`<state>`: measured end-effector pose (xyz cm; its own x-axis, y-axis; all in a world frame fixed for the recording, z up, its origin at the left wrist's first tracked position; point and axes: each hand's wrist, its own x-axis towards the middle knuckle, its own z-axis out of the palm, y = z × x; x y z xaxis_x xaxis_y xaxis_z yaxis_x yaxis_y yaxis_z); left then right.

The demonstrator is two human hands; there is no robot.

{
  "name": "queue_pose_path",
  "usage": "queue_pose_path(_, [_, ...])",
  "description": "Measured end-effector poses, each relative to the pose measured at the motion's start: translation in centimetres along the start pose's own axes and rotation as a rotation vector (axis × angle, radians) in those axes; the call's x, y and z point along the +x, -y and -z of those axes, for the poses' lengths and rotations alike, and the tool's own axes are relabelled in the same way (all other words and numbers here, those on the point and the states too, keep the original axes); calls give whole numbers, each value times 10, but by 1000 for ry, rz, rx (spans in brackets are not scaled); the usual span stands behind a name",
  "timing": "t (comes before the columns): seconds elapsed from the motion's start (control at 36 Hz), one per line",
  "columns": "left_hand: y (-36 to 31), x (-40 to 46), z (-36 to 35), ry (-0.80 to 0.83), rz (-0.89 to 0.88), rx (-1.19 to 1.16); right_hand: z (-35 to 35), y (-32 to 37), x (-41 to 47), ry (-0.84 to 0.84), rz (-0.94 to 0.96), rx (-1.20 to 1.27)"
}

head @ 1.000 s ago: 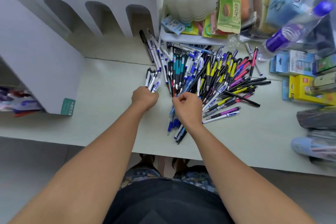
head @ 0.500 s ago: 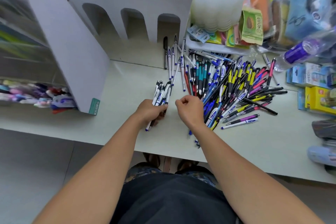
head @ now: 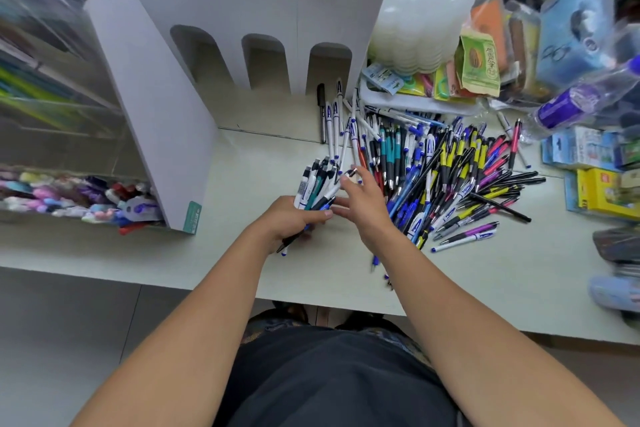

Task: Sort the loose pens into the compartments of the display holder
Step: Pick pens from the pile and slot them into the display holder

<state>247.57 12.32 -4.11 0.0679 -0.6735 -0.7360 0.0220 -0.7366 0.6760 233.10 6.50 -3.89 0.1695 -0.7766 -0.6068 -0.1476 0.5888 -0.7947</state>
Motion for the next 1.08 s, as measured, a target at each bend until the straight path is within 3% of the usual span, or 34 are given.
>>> queue_pose_path(0.17, [-13,-9,2,181,29,-8,2,9,0,-18,87,48])
queue_pose_path(0.31, [-24,-11,-6,227,30,-34,-3,25,-8,-30,84,43])
queue_pose_path(0.47, [-35,-15,-12,320,18,-13,5,42,-19,-63,166,-62])
queue_pose_path(0.58, [-40,-27,-14,394,4,40,11,57,-31,11,258,-191])
queue_pose_path(0.86, [-38,-73,-29,261,-99,-99,14,68,-61,196,393,-368])
queue_pose_path(1.03, [-28,-111,-26,135,-136,-272,-13,61,-85,355,428,-227])
queue_pose_path(1.08, [-21,-121,-21,29,-139,-413,-27,56,-95,330,425,-89])
